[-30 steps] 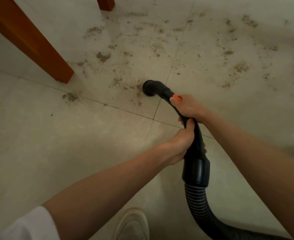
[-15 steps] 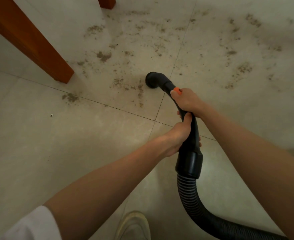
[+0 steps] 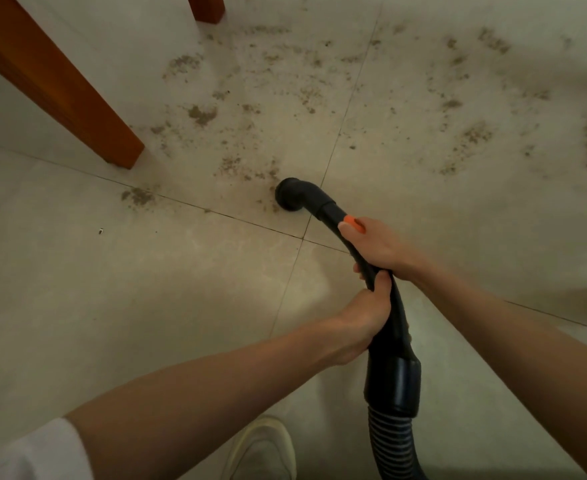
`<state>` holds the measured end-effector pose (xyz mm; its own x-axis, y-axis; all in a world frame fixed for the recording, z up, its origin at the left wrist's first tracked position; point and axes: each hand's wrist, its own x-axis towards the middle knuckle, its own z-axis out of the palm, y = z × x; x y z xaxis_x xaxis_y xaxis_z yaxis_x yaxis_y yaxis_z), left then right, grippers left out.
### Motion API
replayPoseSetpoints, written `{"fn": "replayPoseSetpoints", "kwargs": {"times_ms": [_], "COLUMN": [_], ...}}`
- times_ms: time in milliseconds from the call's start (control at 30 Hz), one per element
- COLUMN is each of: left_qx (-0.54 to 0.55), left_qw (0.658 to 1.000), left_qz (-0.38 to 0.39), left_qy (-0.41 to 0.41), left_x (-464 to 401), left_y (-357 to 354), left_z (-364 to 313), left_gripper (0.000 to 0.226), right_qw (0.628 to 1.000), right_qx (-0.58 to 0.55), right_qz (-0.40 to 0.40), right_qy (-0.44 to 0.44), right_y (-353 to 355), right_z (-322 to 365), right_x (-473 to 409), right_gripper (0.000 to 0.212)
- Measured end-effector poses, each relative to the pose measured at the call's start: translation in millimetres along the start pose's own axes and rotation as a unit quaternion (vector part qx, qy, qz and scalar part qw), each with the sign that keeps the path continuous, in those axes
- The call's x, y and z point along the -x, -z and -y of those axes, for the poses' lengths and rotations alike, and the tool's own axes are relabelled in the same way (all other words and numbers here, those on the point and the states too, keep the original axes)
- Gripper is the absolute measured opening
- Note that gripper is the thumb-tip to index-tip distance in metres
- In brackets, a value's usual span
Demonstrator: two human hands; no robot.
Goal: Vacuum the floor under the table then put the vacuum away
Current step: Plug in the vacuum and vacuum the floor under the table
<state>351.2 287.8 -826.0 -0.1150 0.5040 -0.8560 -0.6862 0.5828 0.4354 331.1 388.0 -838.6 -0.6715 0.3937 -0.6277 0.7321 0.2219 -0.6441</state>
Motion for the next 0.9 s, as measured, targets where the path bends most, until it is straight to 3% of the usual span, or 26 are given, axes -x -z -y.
{"fn": "replayPoseSetpoints", "kwargs": {"times_ms": [333, 900], "left_qx": [0.093, 0.033], "left_qw": [0.995, 0.998], "left_qz": [0.015, -0.003], "left_qy": [0.016, -0.057], "left_x": [18.1, 0.4], "left_y": [-11.7, 26.0], "left_z": [15.1, -30.1], "left_gripper": [0.041, 0.056], "right_qw": [0.999, 0.995], "right_qx": [0.037, 0.084], "right_qz": [0.038, -0.035], "right_qy": [0.008, 0.027], "right_y": [-7.3, -6.5], "right_z": [-3.8, 39.9], "right_x": [19.8, -35.3], "right_gripper": [0.022, 0.035]}}
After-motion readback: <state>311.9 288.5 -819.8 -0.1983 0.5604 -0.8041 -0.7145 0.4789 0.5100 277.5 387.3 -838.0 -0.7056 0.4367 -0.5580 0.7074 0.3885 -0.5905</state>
